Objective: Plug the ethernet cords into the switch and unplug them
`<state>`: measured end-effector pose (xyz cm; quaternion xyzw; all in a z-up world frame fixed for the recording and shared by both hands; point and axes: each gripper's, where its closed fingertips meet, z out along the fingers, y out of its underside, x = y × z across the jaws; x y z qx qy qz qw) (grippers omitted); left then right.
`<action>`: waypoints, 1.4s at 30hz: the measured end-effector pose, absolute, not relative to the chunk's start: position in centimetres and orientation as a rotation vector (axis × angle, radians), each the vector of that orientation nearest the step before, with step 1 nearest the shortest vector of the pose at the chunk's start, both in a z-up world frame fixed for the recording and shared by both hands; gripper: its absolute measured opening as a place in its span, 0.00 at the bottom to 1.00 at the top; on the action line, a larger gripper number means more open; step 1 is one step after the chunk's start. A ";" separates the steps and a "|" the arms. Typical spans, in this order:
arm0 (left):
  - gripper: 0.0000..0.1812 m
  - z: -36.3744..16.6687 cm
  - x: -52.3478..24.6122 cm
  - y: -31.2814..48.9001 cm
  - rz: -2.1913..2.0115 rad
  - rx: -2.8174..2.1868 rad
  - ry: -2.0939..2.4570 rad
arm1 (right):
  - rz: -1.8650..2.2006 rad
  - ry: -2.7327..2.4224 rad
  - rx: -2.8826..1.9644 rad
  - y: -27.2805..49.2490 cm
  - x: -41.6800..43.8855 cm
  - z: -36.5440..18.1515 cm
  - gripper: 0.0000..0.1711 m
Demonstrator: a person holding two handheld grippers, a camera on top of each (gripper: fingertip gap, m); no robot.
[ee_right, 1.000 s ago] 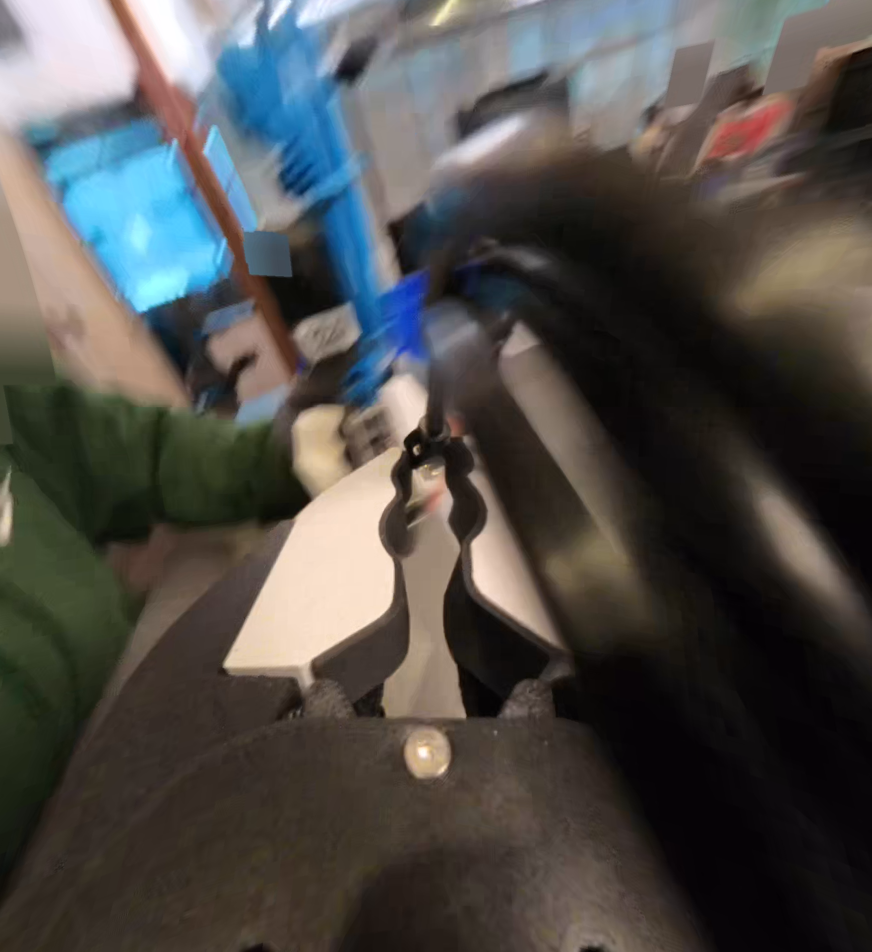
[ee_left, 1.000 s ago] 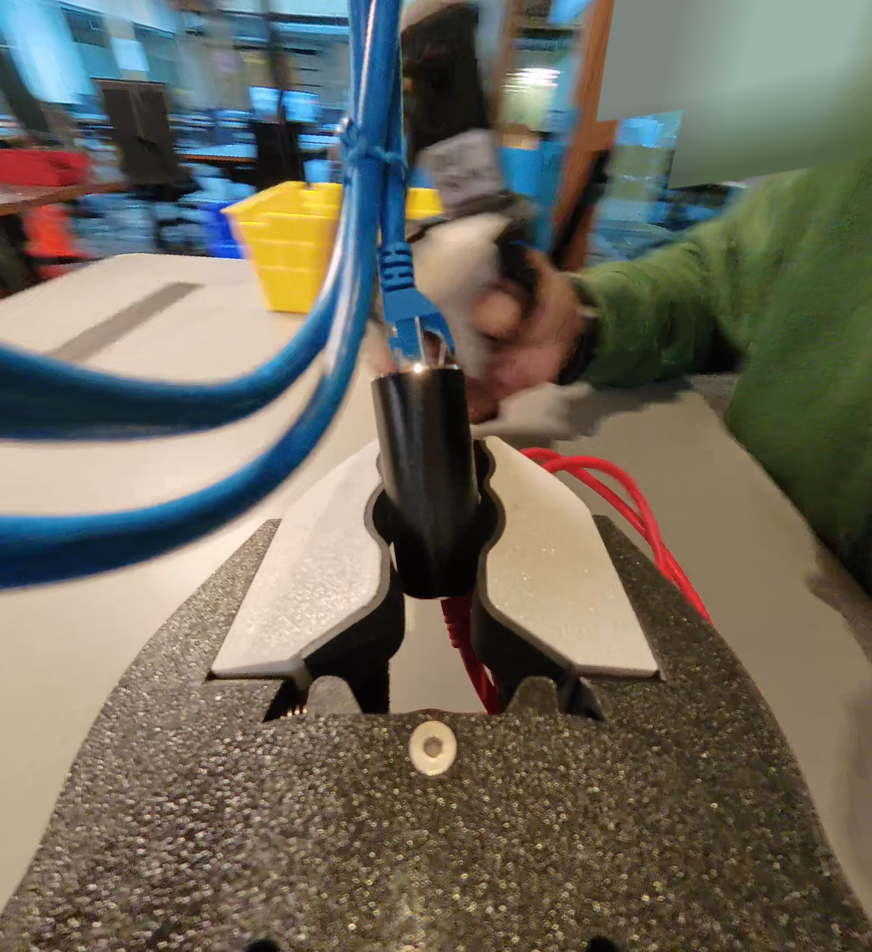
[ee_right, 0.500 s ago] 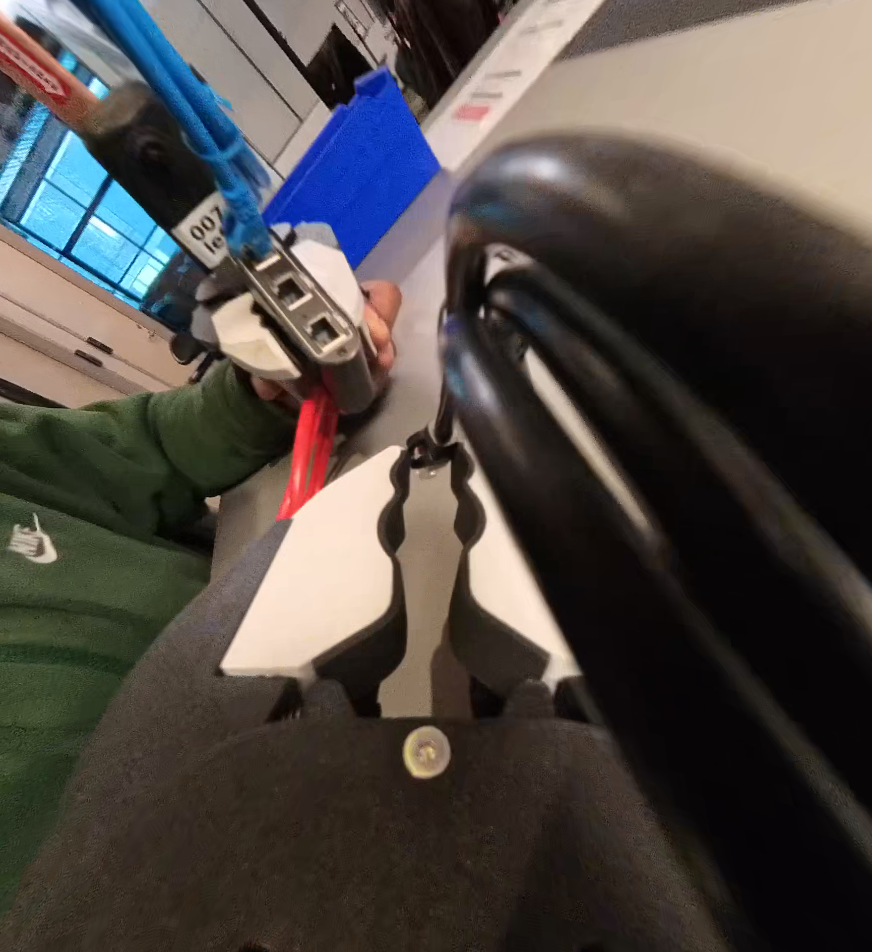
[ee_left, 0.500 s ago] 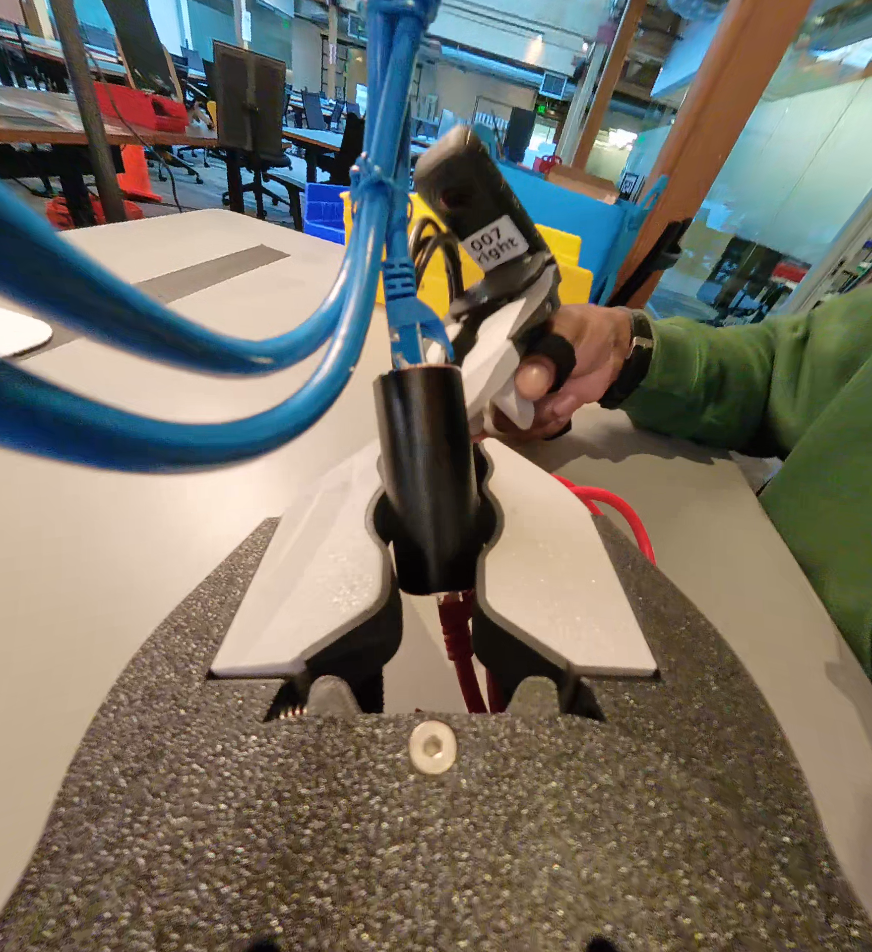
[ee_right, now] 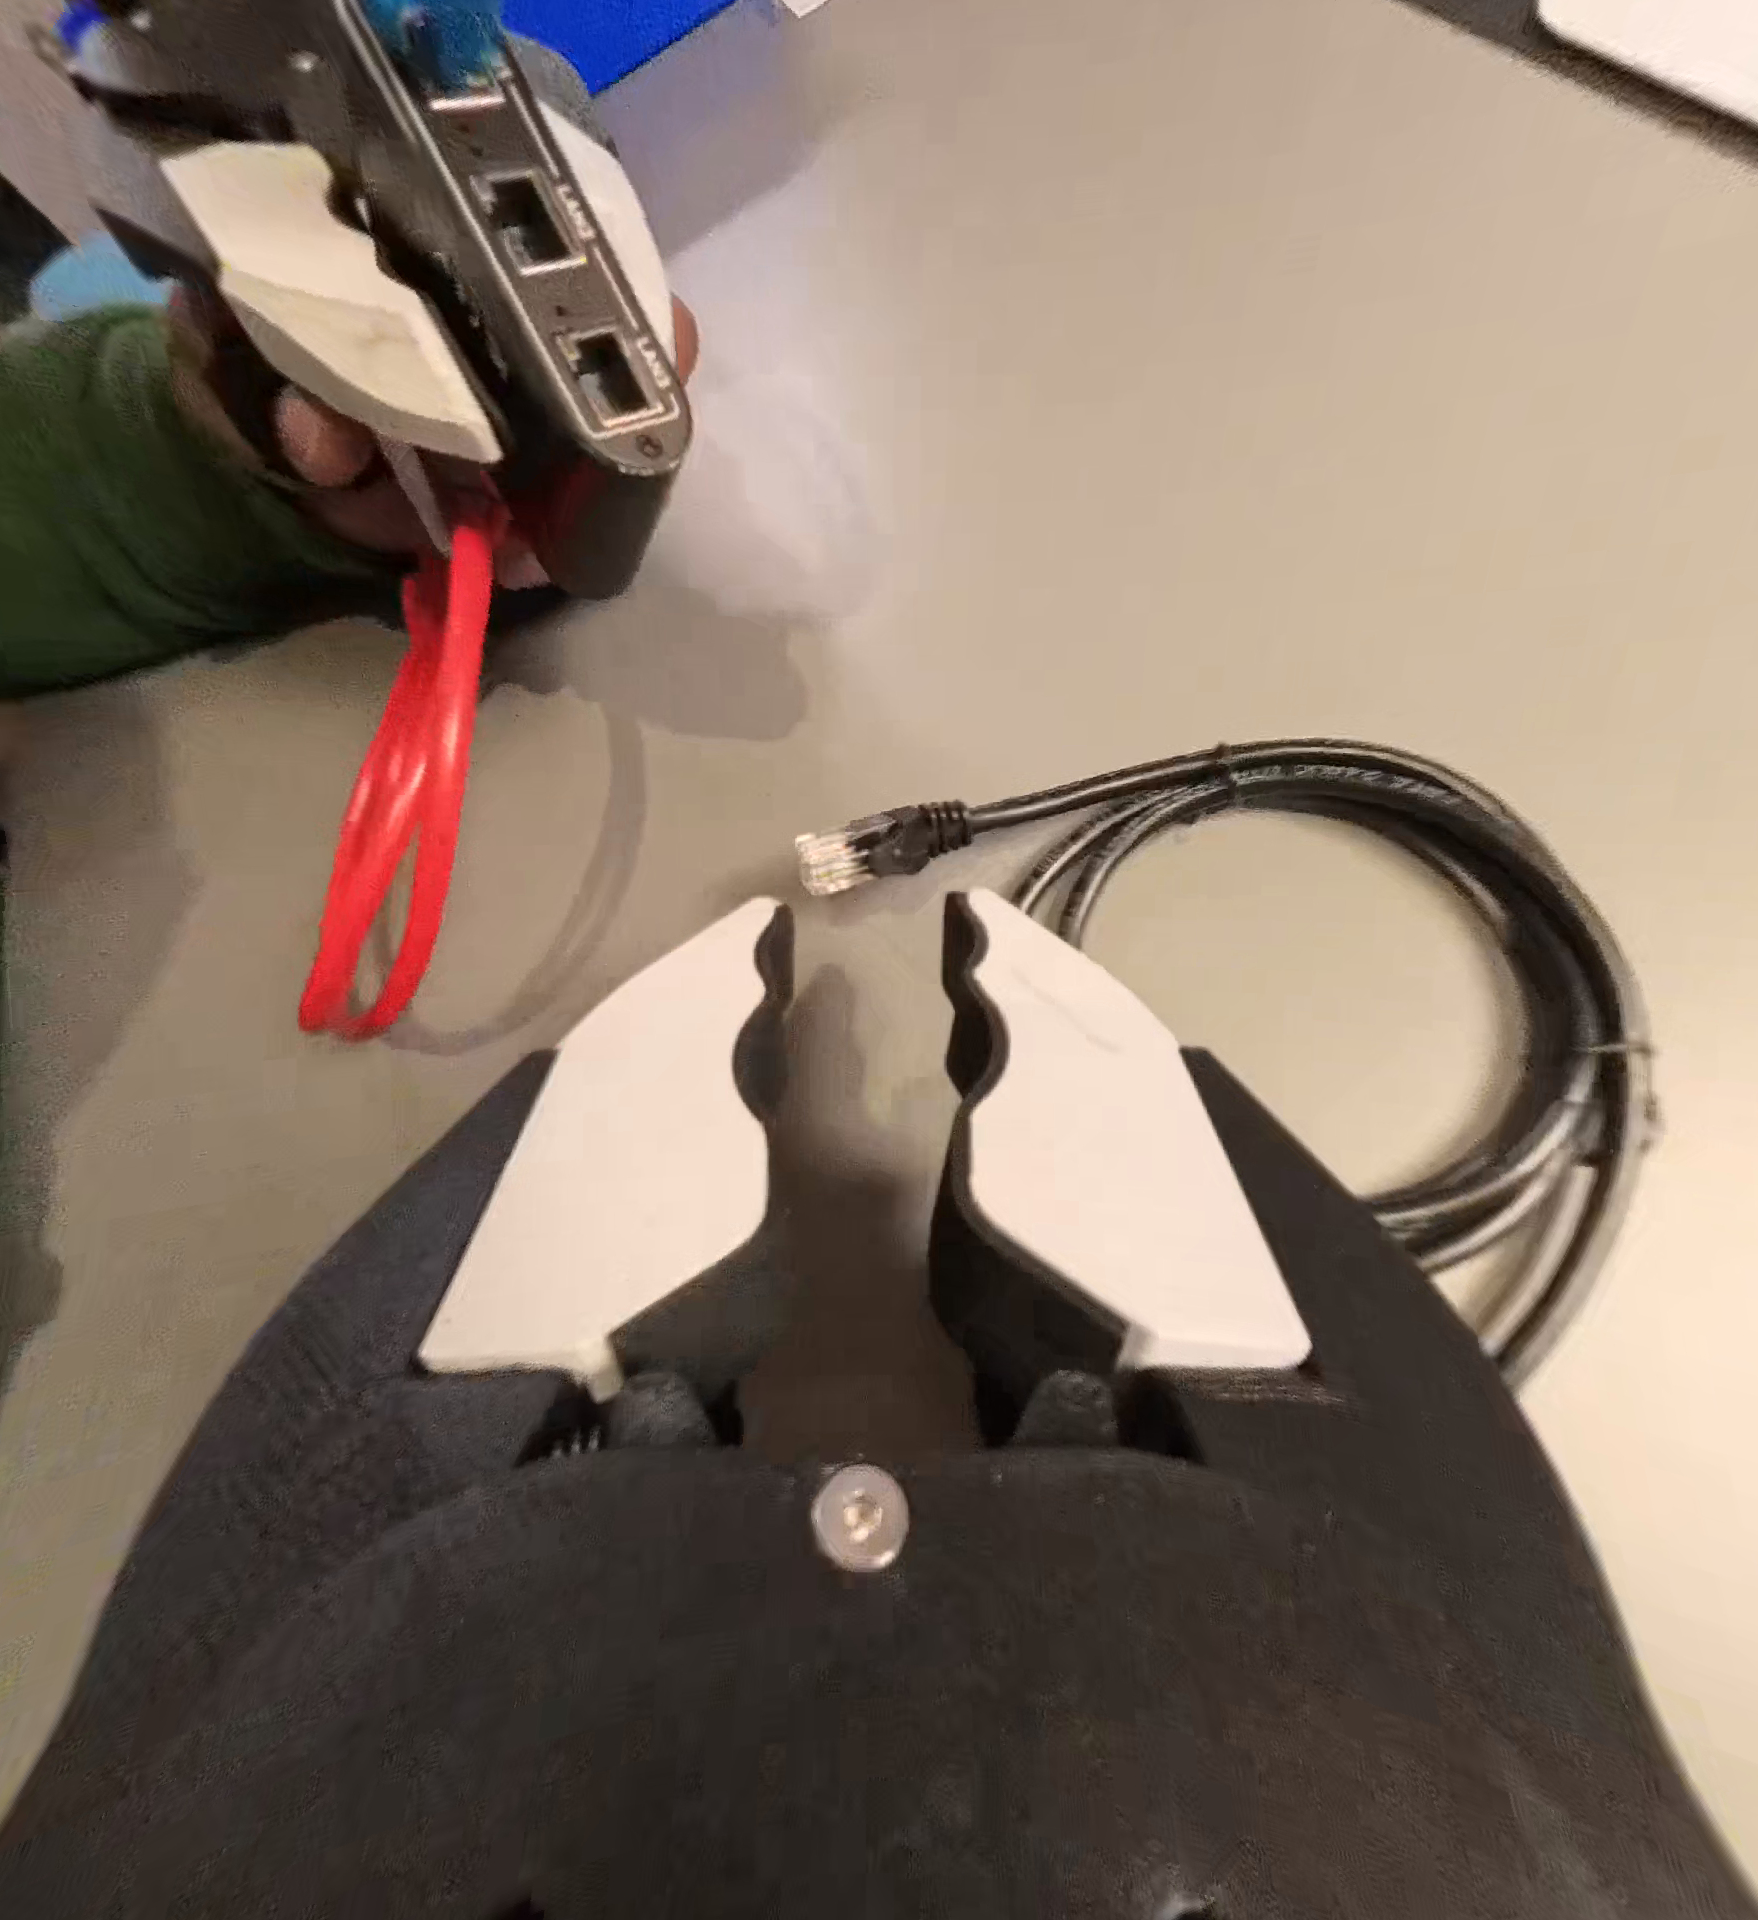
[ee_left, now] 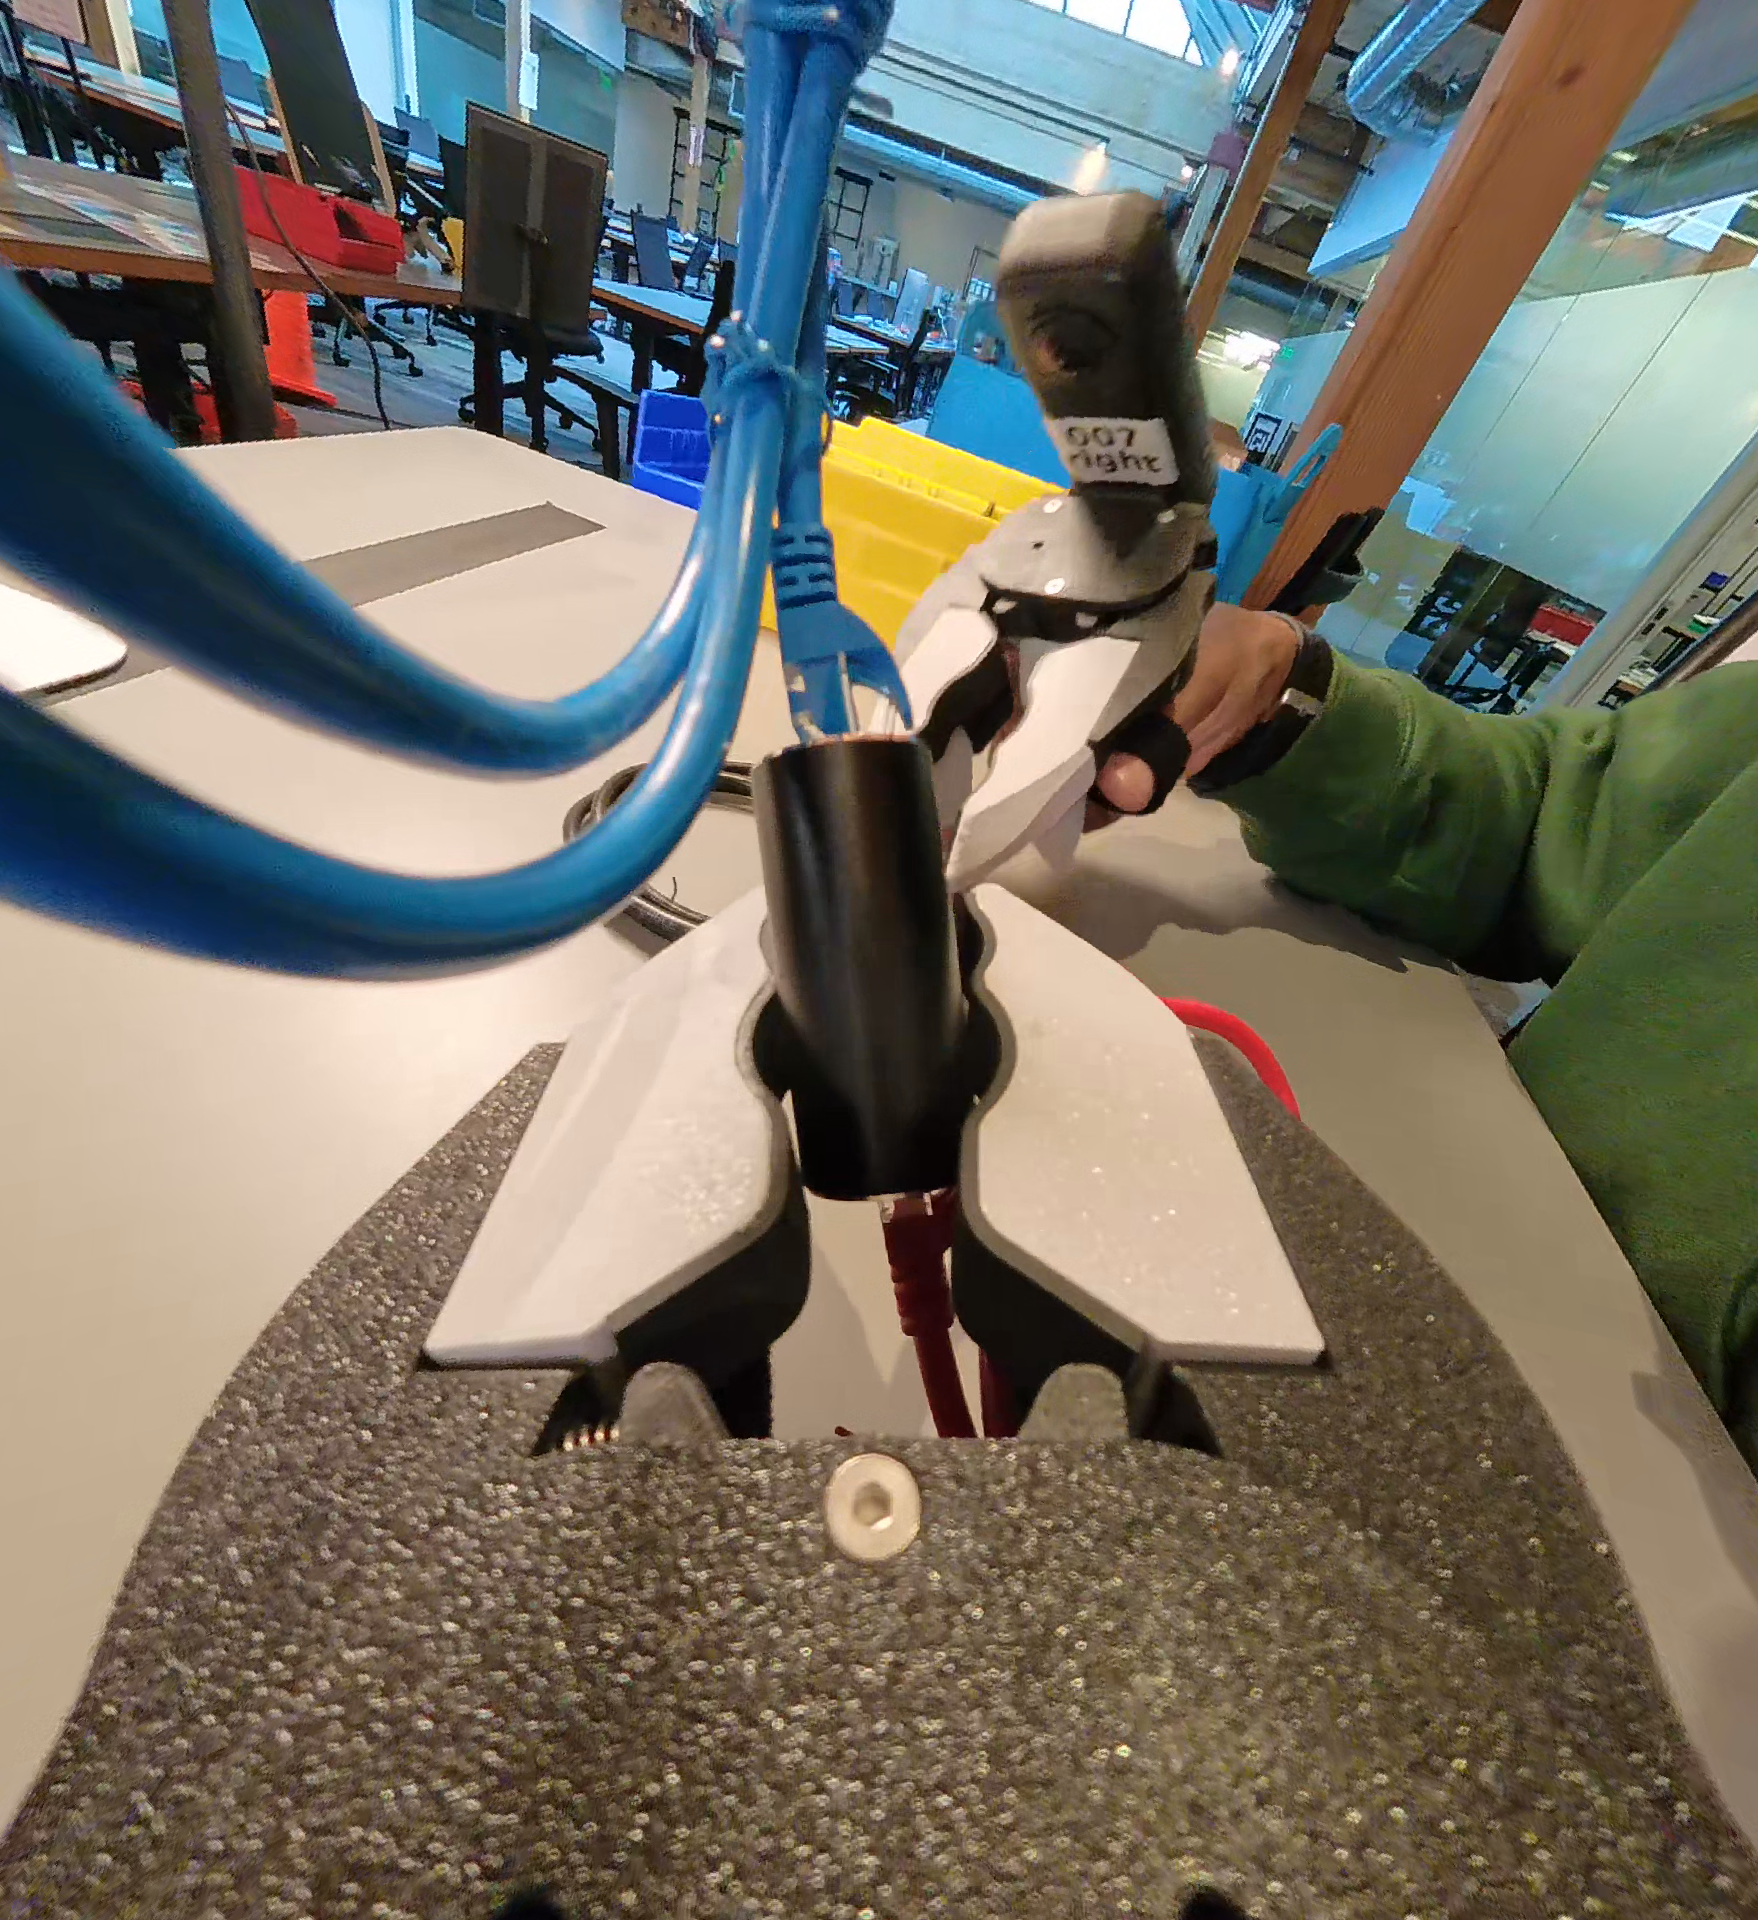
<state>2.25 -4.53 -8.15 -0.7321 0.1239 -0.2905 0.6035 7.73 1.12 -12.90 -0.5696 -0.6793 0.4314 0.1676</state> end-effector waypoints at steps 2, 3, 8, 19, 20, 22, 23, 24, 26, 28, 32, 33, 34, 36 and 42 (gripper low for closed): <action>0.16 -8.1 2.2 -4.5 -0.678 -1.694 0.279 | 1.084 -1.943 -1.517 3.1 8.2 -12.6 0.18; 0.16 -8.2 2.1 -4.5 -0.679 -1.695 0.277 | 1.002 -1.944 -1.466 4.2 8.5 -12.7 0.22; 0.16 -8.3 2.4 -4.5 -0.670 -1.709 0.290 | 0.918 -2.013 -1.351 5.4 9.2 -13.6 0.33; 0.16 -8.6 2.9 -4.5 -0.632 -1.730 0.334 | 0.720 -2.119 -1.428 4.5 8.1 -17.4 0.27; 0.16 -8.7 2.9 -4.5 -0.629 -1.731 0.337 | 0.711 -2.120 -1.440 4.6 8.2 -17.4 0.23; 0.16 -8.7 3.0 -4.5 -0.623 -1.732 0.343 | 0.707 -2.128 -1.464 4.4 8.3 -17.5 0.19; 0.16 -8.7 3.0 -4.5 -0.621 -1.733 0.345 | 0.704 -2.139 -1.476 4.2 8.4 -17.5 0.17; 0.16 -8.7 3.1 -4.5 -0.618 -1.734 0.347 | 0.697 -2.158 -1.478 3.9 8.6 -17.6 0.15; 0.16 -8.7 3.1 -4.5 -0.614 -1.735 0.350 | 0.665 -2.180 -1.482 3.7 8.9 -17.6 0.11; 0.16 -8.7 3.1 -4.5 -0.610 -1.735 0.351 | 0.648 -2.213 -1.482 3.5 9.3 -17.6 0.10; 0.15 -8.7 3.1 -4.5 -0.610 -1.732 0.348 | 0.577 -2.236 -1.429 3.6 9.6 -17.6 0.06; 0.16 -8.6 3.0 -4.5 -0.612 -1.730 0.346 | 0.547 -2.233 -1.419 3.8 9.8 -17.5 0.06; 0.16 -8.6 3.0 -4.5 -0.613 -1.728 0.344 | 0.526 -2.222 -1.410 4.1 9.9 -17.4 0.06; 0.16 -8.6 2.9 -4.5 -0.615 -1.726 0.340 | 0.537 -2.196 -1.399 4.4 9.9 -16.9 0.05; 0.16 -8.5 2.8 -4.5 -0.621 -1.721 0.328 | 0.560 -2.075 -1.373 5.7 10.6 -14.1 0.03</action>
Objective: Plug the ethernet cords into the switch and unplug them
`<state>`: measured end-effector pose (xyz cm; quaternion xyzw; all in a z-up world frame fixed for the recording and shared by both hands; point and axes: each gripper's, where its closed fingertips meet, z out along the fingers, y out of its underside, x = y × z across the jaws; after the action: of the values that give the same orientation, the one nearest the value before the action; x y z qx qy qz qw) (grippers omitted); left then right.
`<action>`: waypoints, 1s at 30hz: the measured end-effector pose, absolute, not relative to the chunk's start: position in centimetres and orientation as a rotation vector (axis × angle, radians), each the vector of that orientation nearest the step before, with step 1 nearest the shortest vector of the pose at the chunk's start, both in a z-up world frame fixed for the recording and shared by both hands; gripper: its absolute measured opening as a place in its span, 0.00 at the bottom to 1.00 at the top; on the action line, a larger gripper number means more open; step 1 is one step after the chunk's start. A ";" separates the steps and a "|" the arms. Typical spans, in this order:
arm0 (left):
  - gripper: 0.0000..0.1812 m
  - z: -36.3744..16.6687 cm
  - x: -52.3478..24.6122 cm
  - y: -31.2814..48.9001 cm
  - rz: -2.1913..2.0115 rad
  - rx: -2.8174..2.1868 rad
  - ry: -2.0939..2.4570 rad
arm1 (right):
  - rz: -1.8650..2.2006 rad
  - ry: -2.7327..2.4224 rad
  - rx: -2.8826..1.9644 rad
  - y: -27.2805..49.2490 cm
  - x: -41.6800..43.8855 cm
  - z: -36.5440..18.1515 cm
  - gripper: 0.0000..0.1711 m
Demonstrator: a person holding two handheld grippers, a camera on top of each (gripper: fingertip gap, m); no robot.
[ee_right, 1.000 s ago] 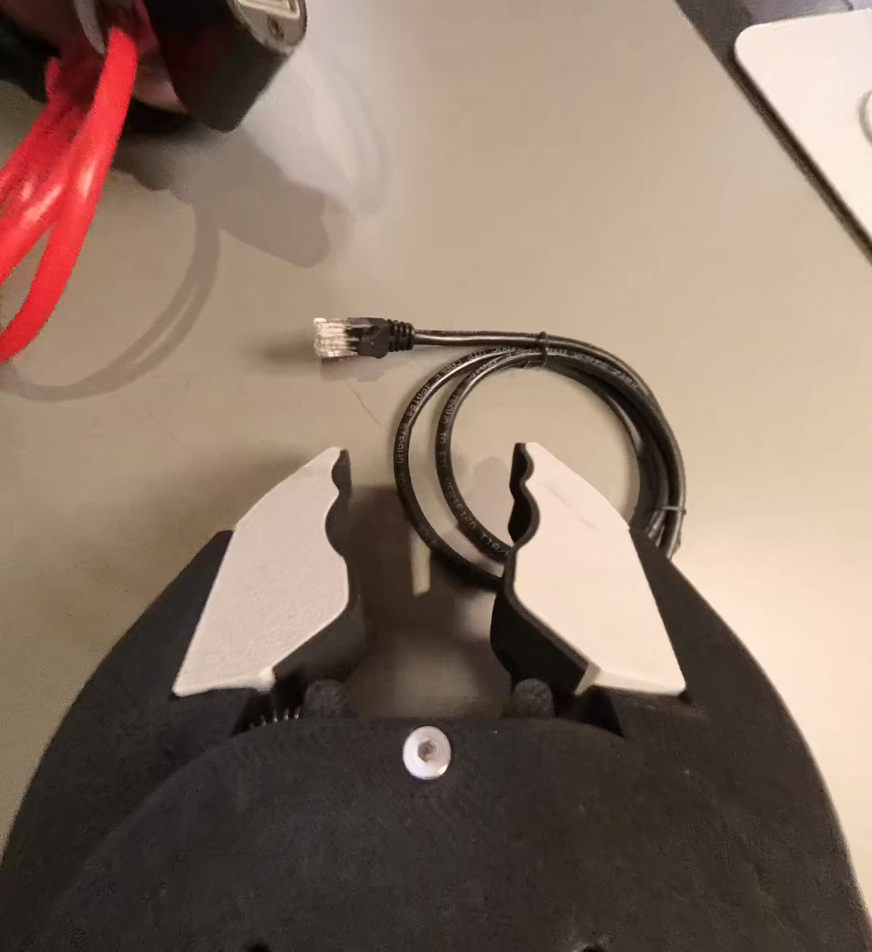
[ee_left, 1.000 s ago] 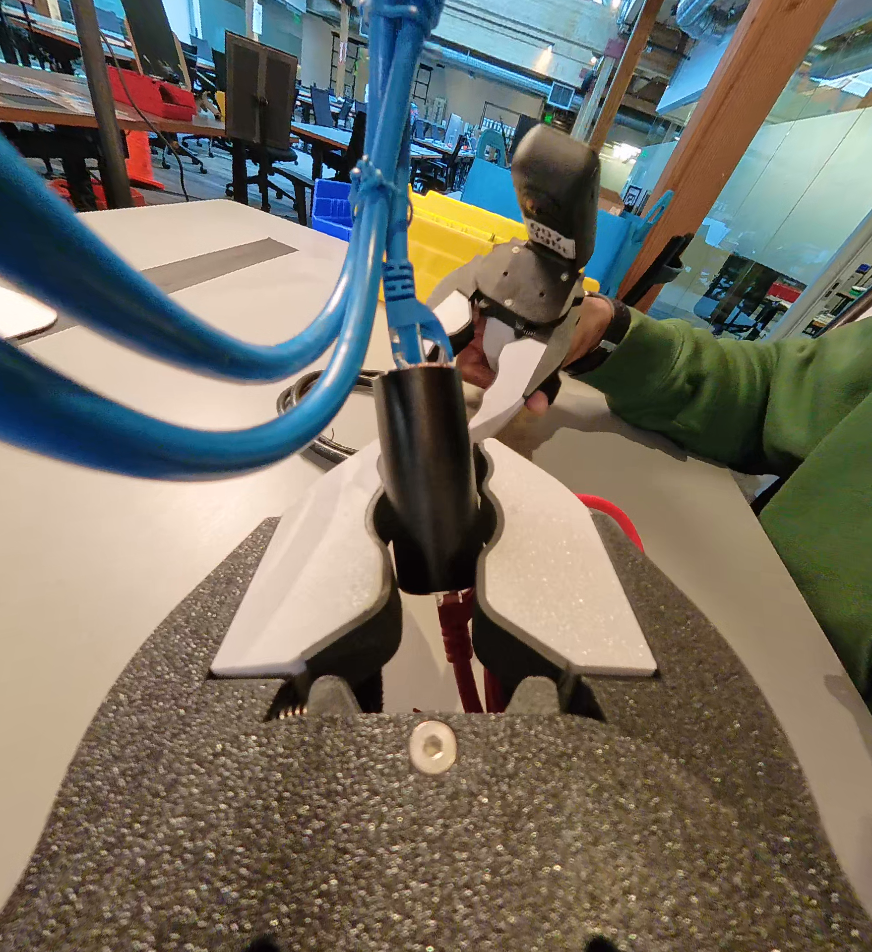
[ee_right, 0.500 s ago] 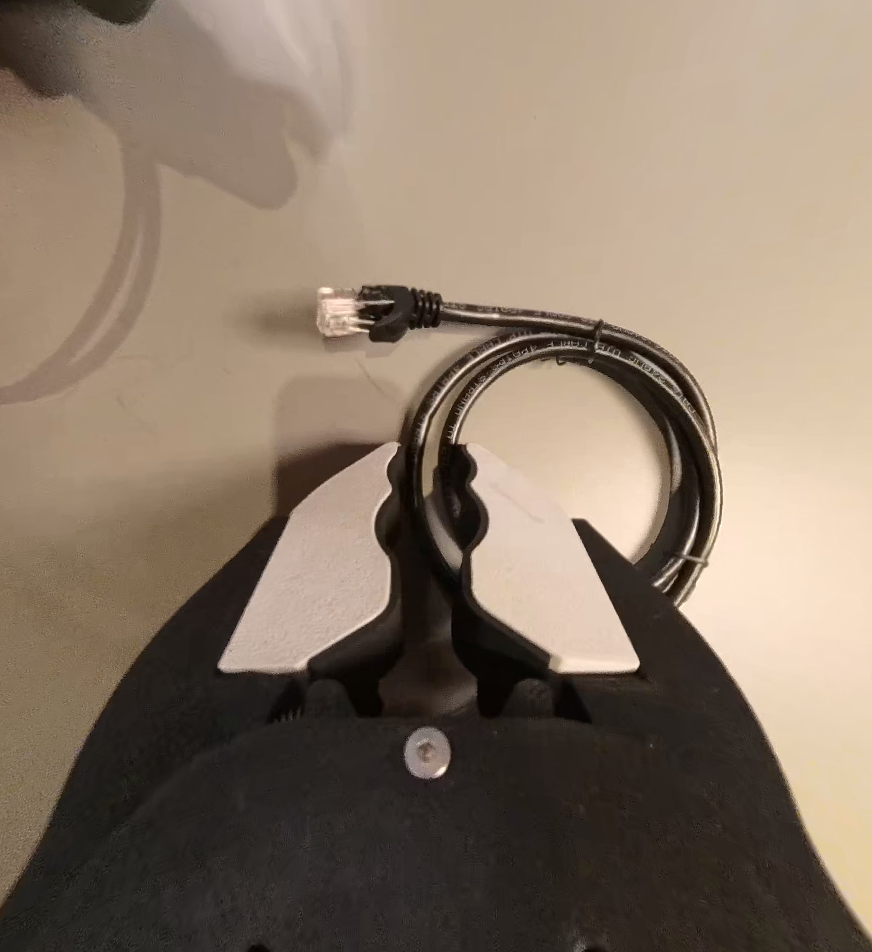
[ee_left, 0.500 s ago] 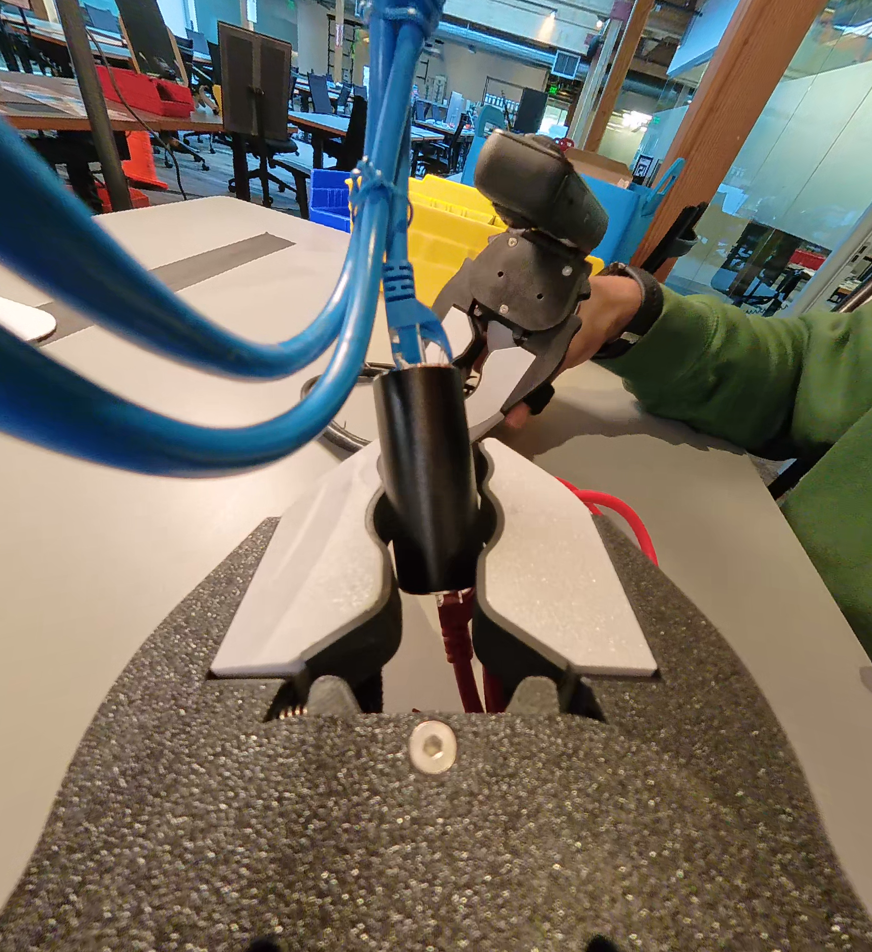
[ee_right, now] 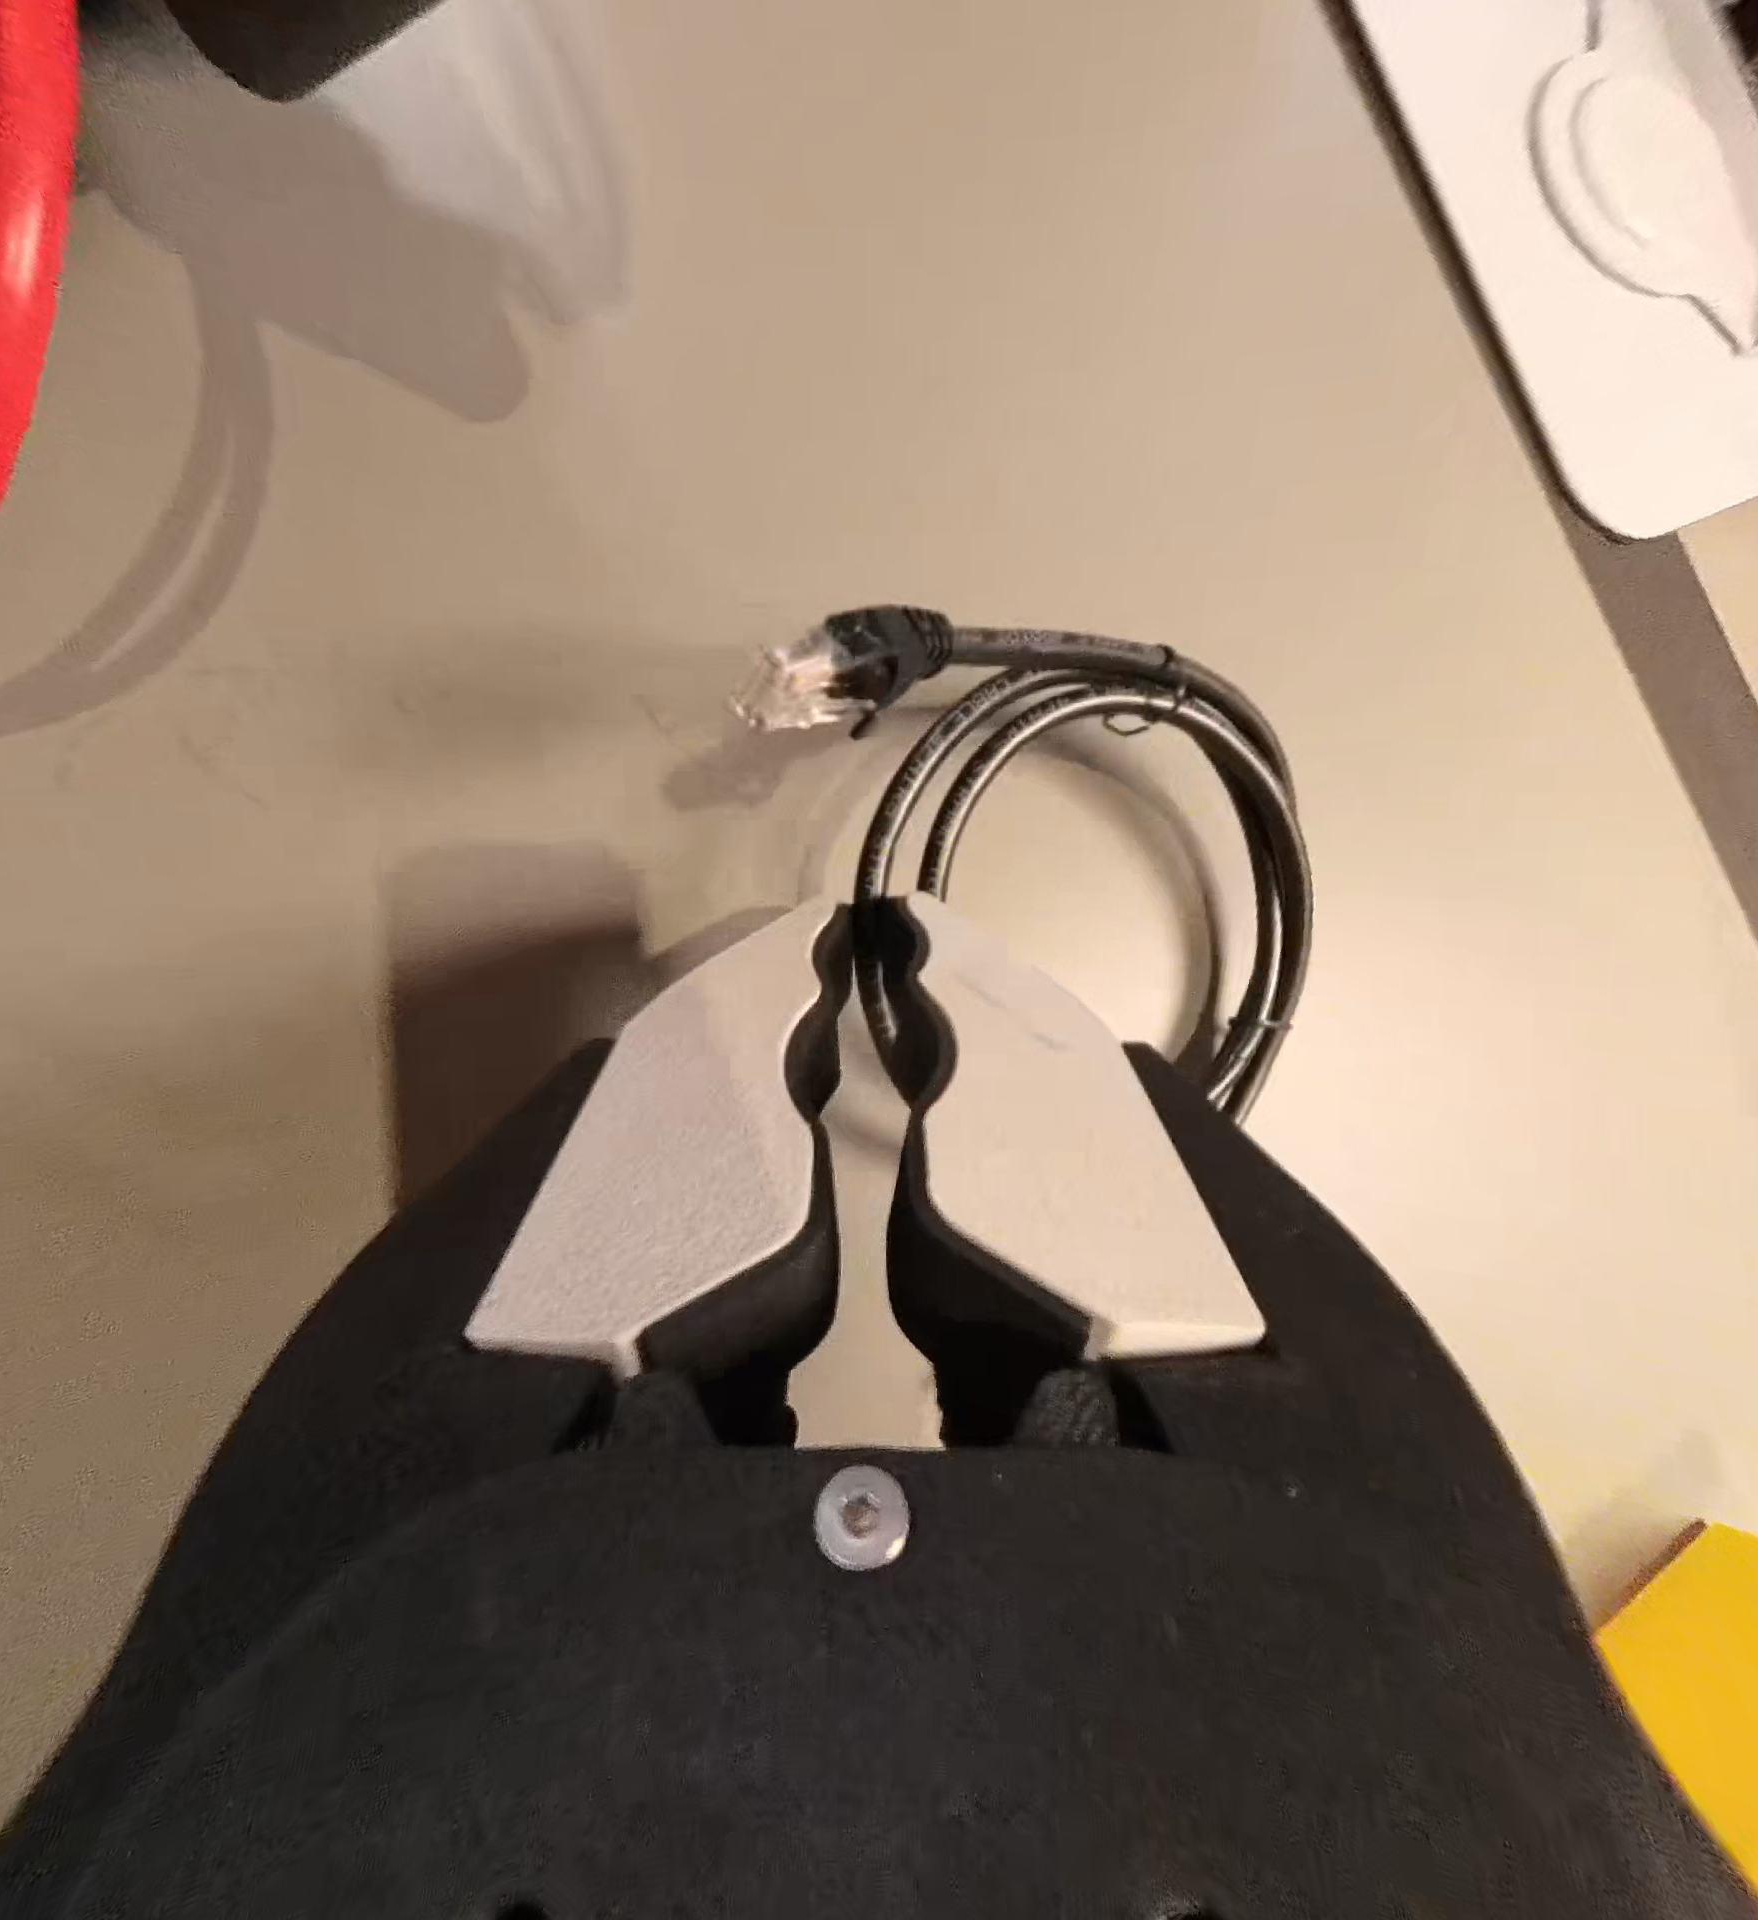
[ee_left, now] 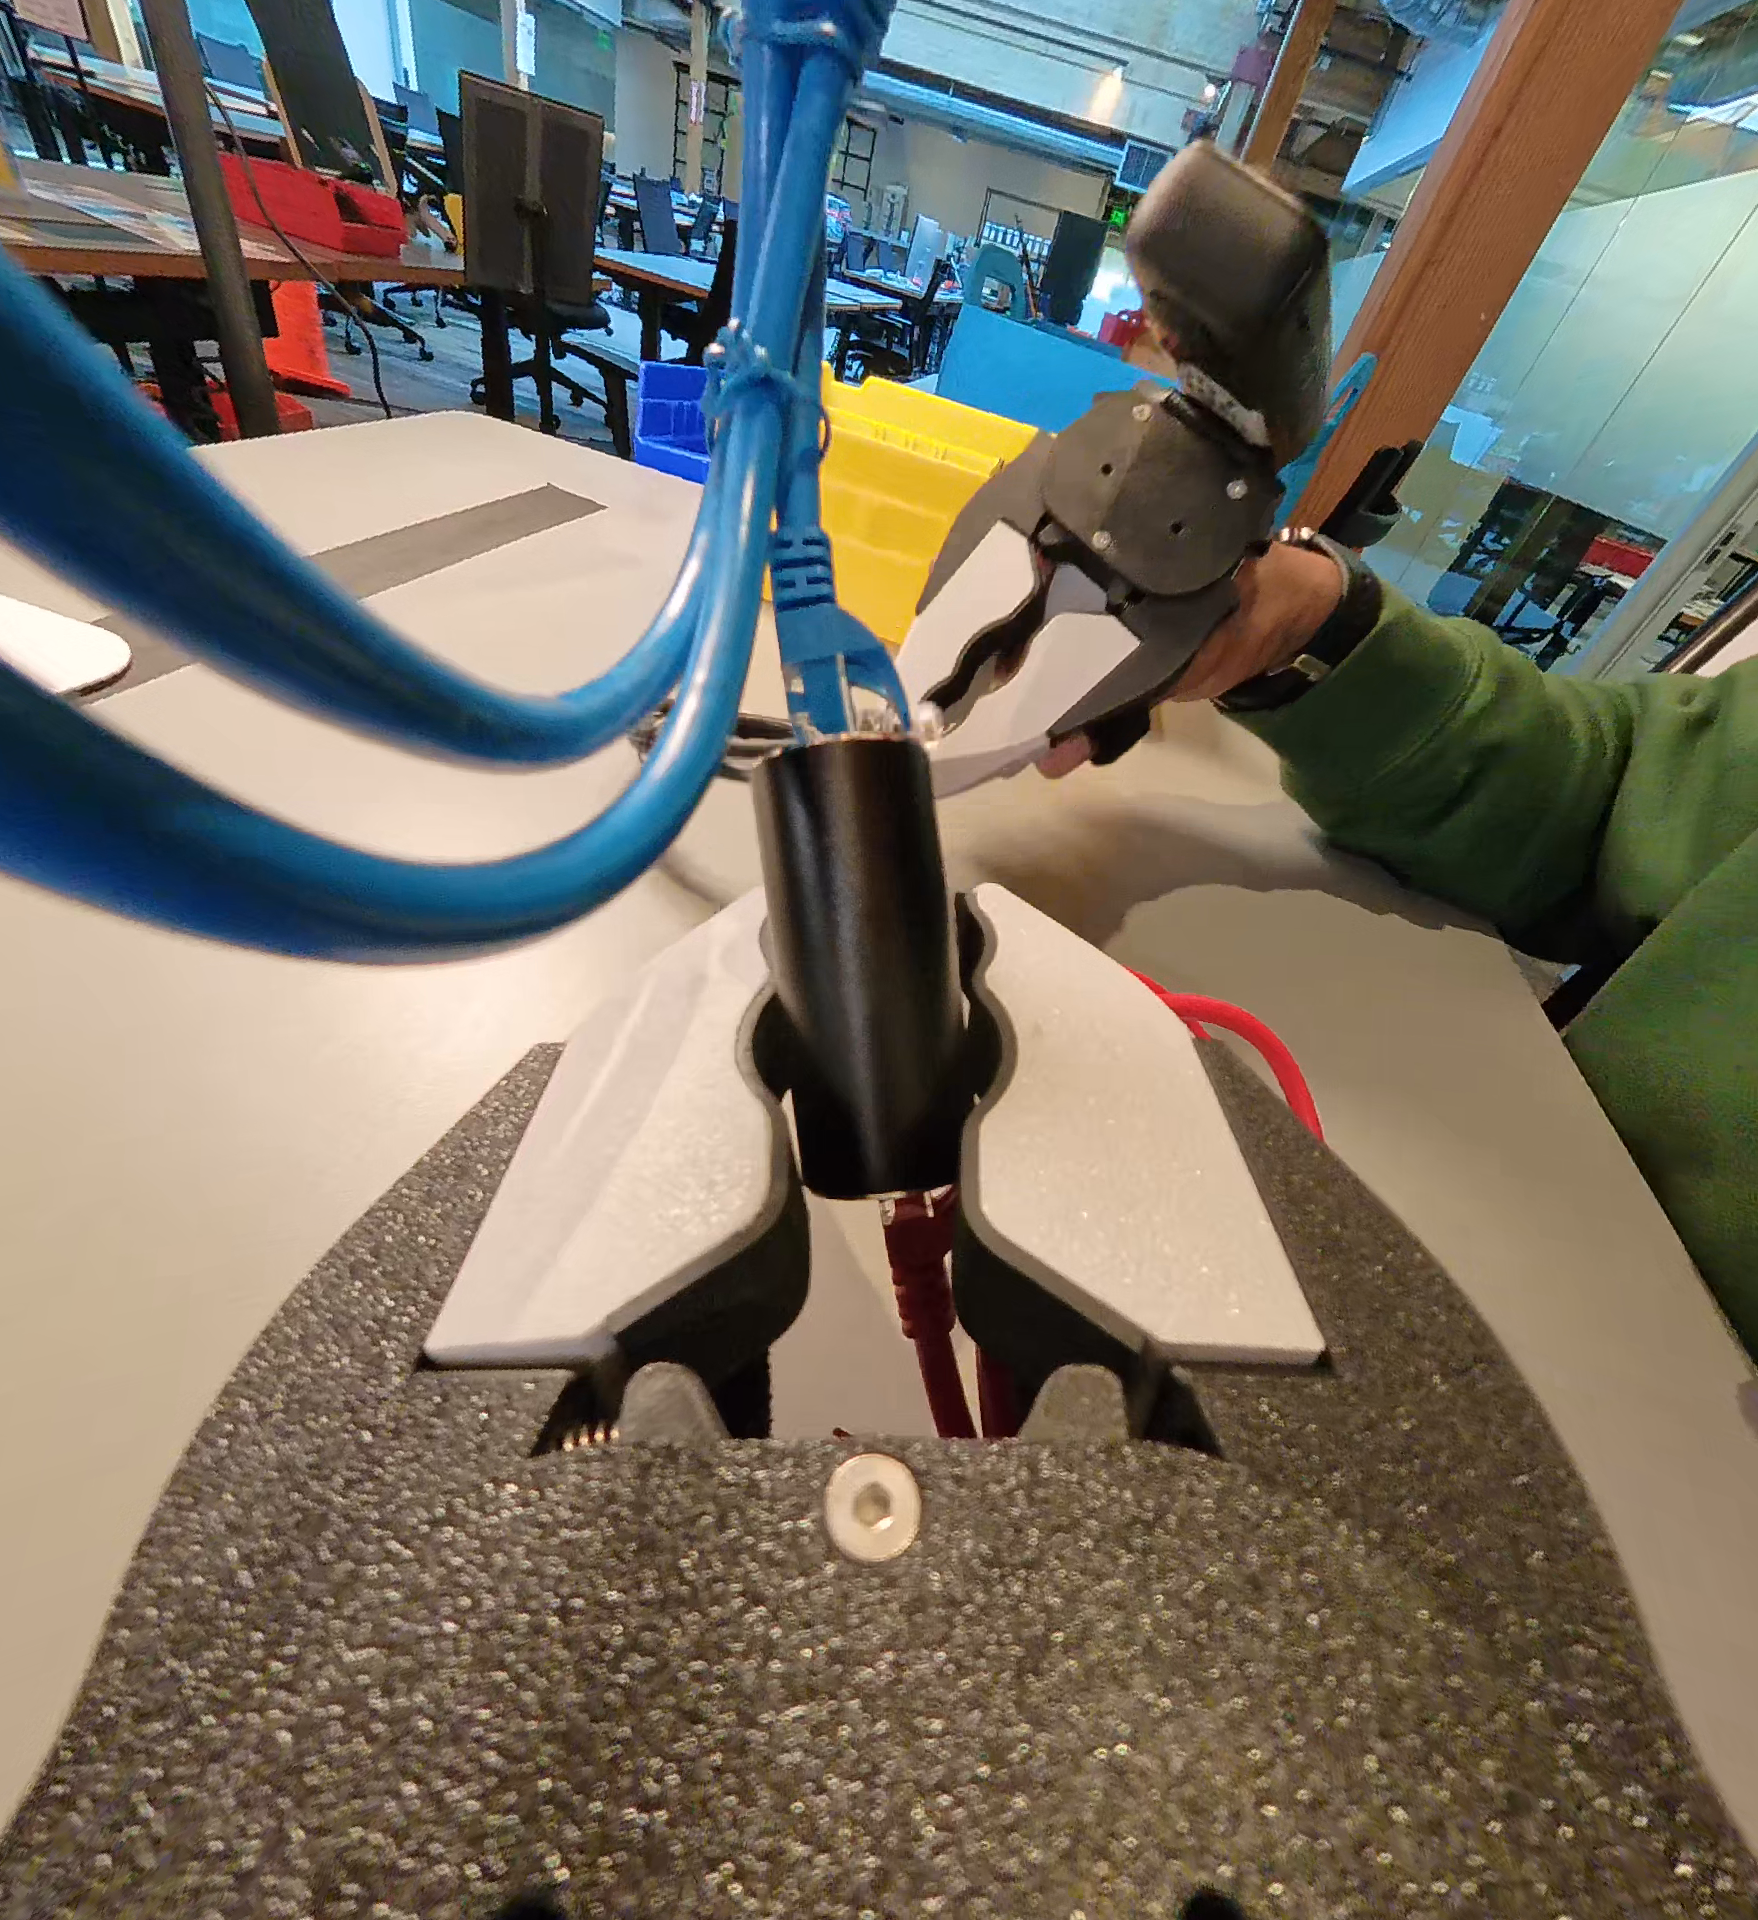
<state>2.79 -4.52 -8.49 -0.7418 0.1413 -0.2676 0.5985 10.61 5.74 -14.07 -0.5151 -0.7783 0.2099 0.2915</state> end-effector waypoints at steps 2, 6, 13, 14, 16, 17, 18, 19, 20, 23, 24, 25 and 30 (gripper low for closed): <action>0.16 -8.5 2.8 -4.5 -0.622 -1.720 0.326 | 0.591 -2.045 -1.385 6.0 11.0 -13.5 0.03; 0.16 -8.4 2.7 -4.5 -0.624 -1.718 0.323 | 0.636 -2.043 -1.401 5.7 12.0 -13.0 0.03; 0.16 -8.5 2.8 -4.4 -0.624 -1.720 0.324 | 0.733 -2.147 -1.398 3.9 12.7 -14.0 0.12; 0.16 -8.5 2.8 -4.4 -0.624 -1.721 0.324 | 0.755 -2.157 -1.399 3.8 12.6 -13.9 0.15; 0.16 -8.5 2.8 -4.4 -0.623 -1.721 0.326 | 0.787 -2.188 -1.408 3.6 12.1 -14.1 0.19; 0.16 -8.5 2.8 -4.4 -0.623 -1.721 0.326 | 0.786 -2.217 -1.421 3.5 12.0 -14.4 0.22; 0.16 -8.5 2.8 -4.4 -0.622 -1.721 0.327 | 0.780 -2.255 -1.429 3.4 11.9 -14.9 0.24; 0.16 -8.5 2.8 -4.4 -0.622 -1.721 0.327 | 0.758 -2.290 -1.441 3.3 11.8 -15.4 0.25; 0.16 -8.5 2.8 -4.5 -0.622 -1.720 0.328 | 0.720 -2.327 -1.456 3.4 11.9 -16.1 0.25; 0.16 -8.5 2.8 -4.5 -0.622 -1.719 0.328 | 0.642 -2.359 -1.522 3.8 11.8 -17.6 0.21; 0.16 -8.5 2.8 -4.5 -0.624 -1.718 0.328 | 0.631 -2.349 -1.545 4.0 11.7 -17.6 0.17; 0.16 -8.5 2.8 -4.5 -0.625 -1.718 0.328 | 0.621 -2.343 -1.567 4.2 11.7 -17.6 0.14; 0.16 -8.4 2.8 -4.5 -0.625 -1.716 0.325 | 0.554 -2.353 -1.579 4.3 11.9 -17.6 0.07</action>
<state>2.78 -4.47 -8.42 -0.7401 0.1403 -0.2695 0.6000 11.87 4.32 -17.60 -0.5424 -0.8083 0.1903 0.1271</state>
